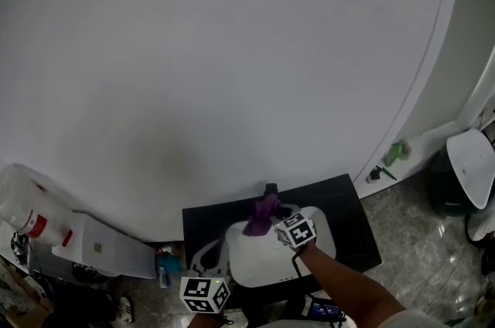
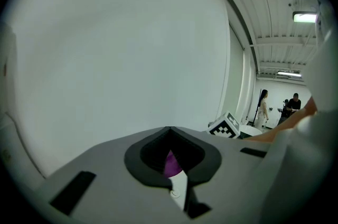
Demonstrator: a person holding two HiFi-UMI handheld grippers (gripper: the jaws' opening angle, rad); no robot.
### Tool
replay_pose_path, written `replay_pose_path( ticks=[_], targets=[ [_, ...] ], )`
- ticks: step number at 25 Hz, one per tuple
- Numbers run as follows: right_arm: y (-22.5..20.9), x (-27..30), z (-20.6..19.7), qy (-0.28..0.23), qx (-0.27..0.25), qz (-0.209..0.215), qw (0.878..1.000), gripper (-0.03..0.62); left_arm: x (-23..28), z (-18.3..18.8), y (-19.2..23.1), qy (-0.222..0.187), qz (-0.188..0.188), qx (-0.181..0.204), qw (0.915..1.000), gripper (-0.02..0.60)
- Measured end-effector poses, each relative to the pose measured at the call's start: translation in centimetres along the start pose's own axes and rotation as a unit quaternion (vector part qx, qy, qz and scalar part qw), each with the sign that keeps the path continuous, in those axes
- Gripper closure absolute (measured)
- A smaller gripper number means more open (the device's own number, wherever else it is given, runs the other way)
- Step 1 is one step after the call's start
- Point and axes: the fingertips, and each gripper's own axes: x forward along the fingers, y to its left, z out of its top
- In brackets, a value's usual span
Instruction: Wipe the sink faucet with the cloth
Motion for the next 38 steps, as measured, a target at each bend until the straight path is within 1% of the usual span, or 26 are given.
replay_pose_path(
  ticks=[2, 3, 6, 9, 12, 14, 18, 21, 26, 31, 38],
  targets=[
    [1.2, -2.2, -0.1, -0.015, 0.001, 0.000, 1.000, 0.523, -0.1, 0.0, -0.2, 0.001, 0.000, 0.002, 1.0000, 0.577],
    [1.7, -3.7, 0.5, -0.030, 0.001, -0.003, 1.000, 0.523, -0.1, 0.1, -0.4, 0.001, -0.001, 0.003, 1.0000, 0.577],
    [3.2, -8.9, 4.0, -0.089, 0.002, -0.011, 0.996, 0.522, -0.3, 1.1, -1.3, -0.006, -0.005, 0.009, 0.9999, 0.577],
    [4.3, -14.2, 7.5, -0.143, 0.019, -0.018, 0.989, 0.520, -0.8, 3.0, -2.6, -0.024, -0.011, 0.016, 0.9995, 0.577],
    [5.0, -18.6, 9.6, -0.177, 0.025, -0.033, 0.983, 0.520, -1.3, 4.6, -4.0, -0.041, -0.014, 0.019, 0.9989, 0.577],
    [5.1, -20.3, 10.4, -0.190, 0.023, -0.046, 0.980, 0.520, -1.0, 5.5, -4.4, -0.044, -0.014, 0.018, 0.9988, 0.577],
    [4.5, -21.3, 10.8, -0.195, 0.022, -0.059, 0.979, 0.519, 0.0, 6.2, -5.3, -0.041, -0.013, 0.018, 0.9989, 0.577],
    [4.1, -21.6, 10.4, -0.194, 0.026, -0.062, 0.979, 0.520, 0.5, 6.3, -6.5, -0.036, -0.019, 0.028, 0.9988, 0.577],
    [4.1, -21.7, 9.9, -0.190, 0.026, -0.065, 0.979, 0.522, 0.7, 6.6, -7.3, -0.040, -0.023, 0.035, 0.9983, 0.577],
    [4.2, -21.8, 9.6, -0.186, 0.026, -0.064, 0.980, 0.522, 0.5, 6.8, -7.5, -0.045, -0.019, 0.045, 0.9978, 0.577],
    [4.2, -21.8, 9.9, -0.186, 0.022, -0.064, 0.980, 0.522, 0.6, 6.4, -7.7, -0.038, -0.024, 0.037, 0.9983, 0.577]
  ],
)
